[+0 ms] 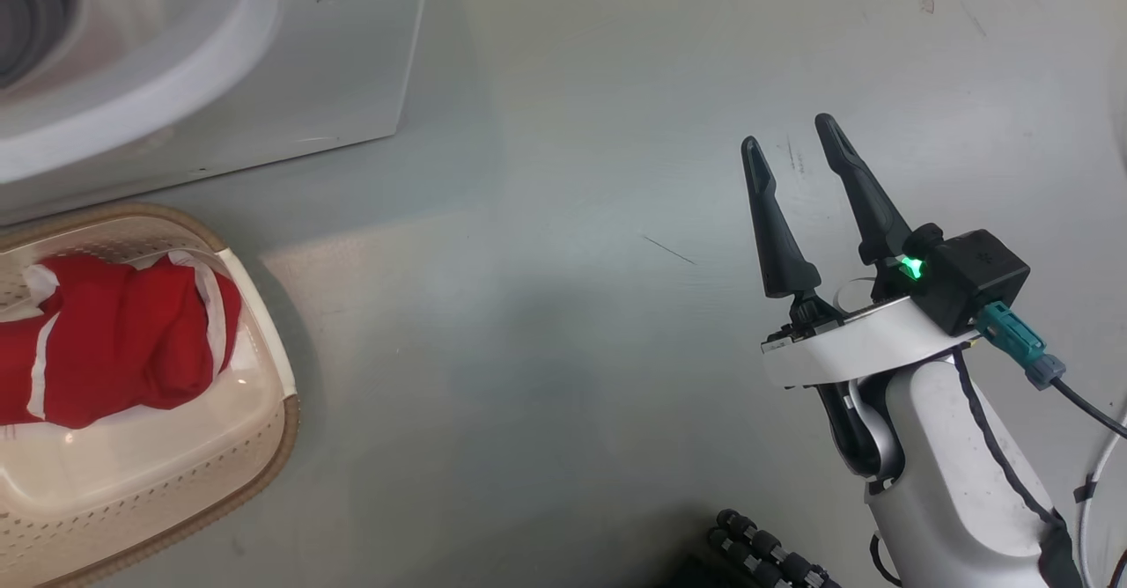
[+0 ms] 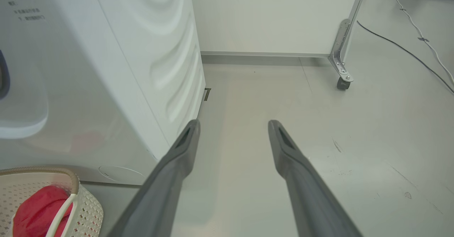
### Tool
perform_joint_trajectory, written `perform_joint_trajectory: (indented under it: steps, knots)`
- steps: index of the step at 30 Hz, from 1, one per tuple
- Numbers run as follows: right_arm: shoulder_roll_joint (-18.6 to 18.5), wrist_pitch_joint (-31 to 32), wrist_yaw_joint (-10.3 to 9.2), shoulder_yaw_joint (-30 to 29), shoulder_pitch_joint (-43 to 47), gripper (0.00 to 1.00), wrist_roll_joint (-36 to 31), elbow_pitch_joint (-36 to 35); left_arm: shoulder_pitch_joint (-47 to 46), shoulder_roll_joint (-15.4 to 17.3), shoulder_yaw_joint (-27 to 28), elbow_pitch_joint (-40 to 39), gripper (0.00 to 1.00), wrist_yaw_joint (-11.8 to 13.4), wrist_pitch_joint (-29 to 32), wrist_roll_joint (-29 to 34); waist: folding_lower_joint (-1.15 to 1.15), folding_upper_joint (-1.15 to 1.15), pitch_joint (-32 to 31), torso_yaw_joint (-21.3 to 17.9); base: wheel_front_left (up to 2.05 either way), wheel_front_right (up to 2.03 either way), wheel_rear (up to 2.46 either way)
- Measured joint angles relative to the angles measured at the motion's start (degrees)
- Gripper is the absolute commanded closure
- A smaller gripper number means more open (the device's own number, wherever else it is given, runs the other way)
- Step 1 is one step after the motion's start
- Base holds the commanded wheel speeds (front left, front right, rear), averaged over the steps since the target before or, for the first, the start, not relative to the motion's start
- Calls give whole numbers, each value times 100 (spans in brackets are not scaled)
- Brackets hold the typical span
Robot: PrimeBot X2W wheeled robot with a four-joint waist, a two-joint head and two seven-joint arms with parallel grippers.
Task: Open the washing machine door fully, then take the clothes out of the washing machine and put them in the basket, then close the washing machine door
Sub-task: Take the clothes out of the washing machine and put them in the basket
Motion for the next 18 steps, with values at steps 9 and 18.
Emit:
perform_joint_trajectory:
  steps: [9,18]
  knots:
    - [0,0,-49,-71,-20,0,-33,85,-5,-78,-110,282,100,-1,-353,1,0,0,-147,117,0,0,0]
    - [-1,0,-48,-180,-20,0,-119,185,5,-235,-232,513,100,-3,-893,41,0,0,-412,269,0,0,0]
